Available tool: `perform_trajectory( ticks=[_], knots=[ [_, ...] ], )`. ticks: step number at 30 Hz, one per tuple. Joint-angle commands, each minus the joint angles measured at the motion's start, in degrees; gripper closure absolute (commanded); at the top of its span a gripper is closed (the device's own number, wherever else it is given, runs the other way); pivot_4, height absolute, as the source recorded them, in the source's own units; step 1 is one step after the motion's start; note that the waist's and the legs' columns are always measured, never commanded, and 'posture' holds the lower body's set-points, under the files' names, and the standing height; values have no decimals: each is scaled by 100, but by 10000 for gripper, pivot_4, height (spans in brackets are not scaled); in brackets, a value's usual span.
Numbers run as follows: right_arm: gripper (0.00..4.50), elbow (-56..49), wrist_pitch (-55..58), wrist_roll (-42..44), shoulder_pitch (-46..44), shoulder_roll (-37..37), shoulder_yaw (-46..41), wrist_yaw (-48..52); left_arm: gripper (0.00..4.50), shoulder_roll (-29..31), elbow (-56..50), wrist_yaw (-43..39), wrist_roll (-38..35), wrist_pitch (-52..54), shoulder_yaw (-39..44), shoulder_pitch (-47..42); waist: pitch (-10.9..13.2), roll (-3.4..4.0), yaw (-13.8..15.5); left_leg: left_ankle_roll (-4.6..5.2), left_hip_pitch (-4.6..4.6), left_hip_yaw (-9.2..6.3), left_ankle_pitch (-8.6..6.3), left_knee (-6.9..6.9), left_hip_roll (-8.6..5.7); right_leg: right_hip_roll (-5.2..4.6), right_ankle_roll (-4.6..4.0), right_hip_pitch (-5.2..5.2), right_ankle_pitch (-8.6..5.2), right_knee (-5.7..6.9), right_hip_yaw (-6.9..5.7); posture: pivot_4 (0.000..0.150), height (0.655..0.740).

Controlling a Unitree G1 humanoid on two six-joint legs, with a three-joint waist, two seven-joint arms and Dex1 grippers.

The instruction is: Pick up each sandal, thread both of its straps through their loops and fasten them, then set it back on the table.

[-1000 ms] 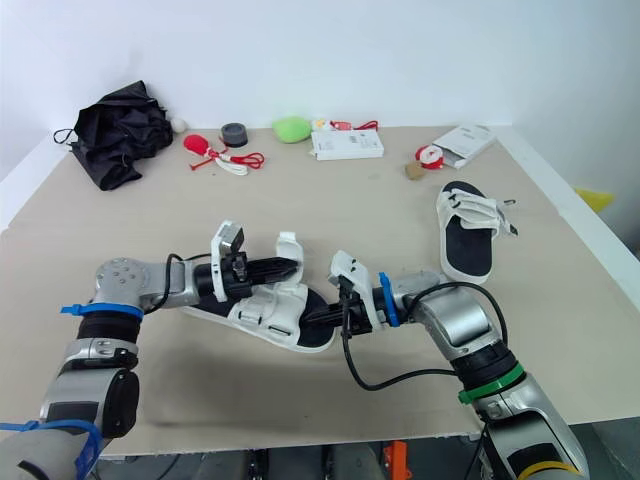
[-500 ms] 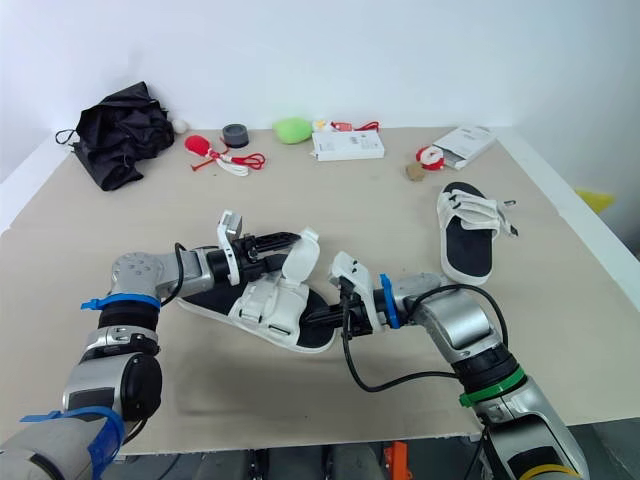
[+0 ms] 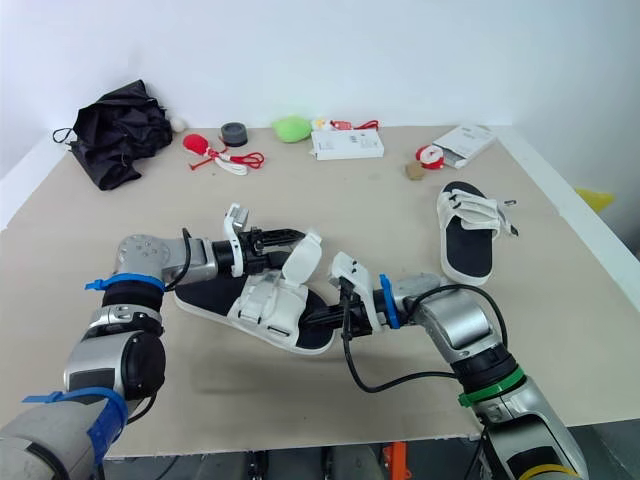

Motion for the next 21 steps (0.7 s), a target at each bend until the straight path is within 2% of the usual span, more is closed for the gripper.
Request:
perform_trajectory(
  ticks=[1, 5, 13, 21],
  knots=[
    [45000, 78, 38, -108, 105, 23, 93, -123, 11099, -24, 380, -129, -69, -184, 386, -485, 6, -10, 0, -2, -1, 0, 1, -2, 1, 1, 0, -4, 0, 0, 0, 1500, 7400],
    [45000, 85, 45, -120, 132, 23, 71, -148, 11099, 85, 674, -199, -176, 47, 737, -714, 16, -27, -14, -11, -10, -1, 7, -13, 5, 7, 0, -18, 0, -1, 2, 1500, 7400],
    [45000, 118, 13, -140, 123, 22, 56, -132, 11099, 234, 409, -321, -3, 1204, 555, -686, 17, -28, -67, -27, -7, 1, 14, -40, 3, 5, -2, -20, -2, -14, 4, 1500, 7400],
    [45000, 85, 23, -126, 139, 29, 28, -174, 11099, 3, 728, -726, 482, 663, 258, -999, 19, -32, -64, -34, -7, -1, 18, -41, 2, 3, -1, -19, -1, -15, 1, 1500, 7400]
  ],
)
